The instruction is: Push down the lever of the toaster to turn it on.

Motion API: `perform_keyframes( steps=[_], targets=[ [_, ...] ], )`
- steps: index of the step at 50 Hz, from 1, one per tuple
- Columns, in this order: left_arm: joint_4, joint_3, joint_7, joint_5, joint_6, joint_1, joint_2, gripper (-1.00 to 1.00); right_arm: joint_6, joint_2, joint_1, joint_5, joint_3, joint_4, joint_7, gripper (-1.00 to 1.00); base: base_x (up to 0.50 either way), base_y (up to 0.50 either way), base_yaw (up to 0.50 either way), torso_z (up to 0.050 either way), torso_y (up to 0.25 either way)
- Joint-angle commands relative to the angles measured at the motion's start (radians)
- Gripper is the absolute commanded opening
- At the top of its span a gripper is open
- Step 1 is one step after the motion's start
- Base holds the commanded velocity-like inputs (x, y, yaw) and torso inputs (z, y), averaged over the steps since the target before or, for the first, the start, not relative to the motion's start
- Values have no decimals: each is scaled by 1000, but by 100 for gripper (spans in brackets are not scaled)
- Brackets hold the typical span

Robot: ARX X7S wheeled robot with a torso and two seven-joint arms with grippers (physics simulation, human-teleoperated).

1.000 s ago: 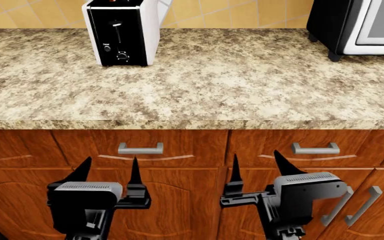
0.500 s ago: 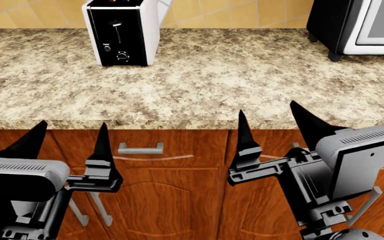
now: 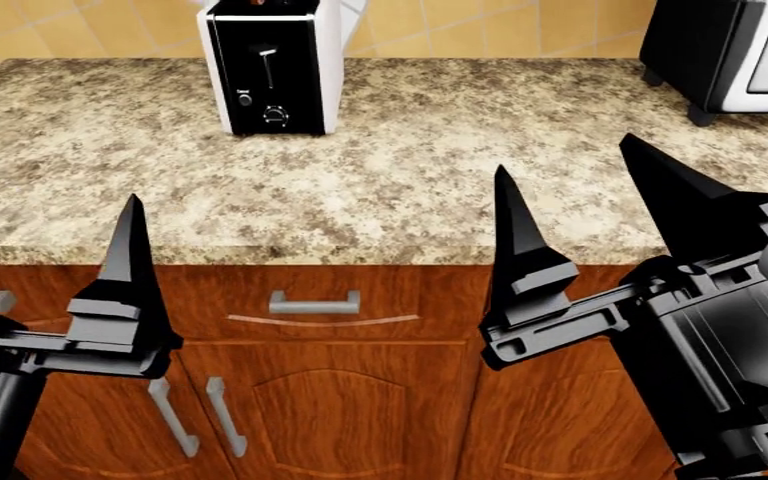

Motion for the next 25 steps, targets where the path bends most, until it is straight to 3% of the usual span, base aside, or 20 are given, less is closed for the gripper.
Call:
perform_keyframes(
  steps=[1, 25],
  targets=[
    [-18, 22, -53, -20, 111, 36, -87, 100, -133, 111, 20, 9, -110, -5, 50, 100, 121, 500, 0, 0, 0],
    [-38, 44, -42, -8, 116, 30, -61, 100, -177, 113, 27, -62, -173, 4, 19, 100, 157, 500, 0, 0, 0]
  ],
)
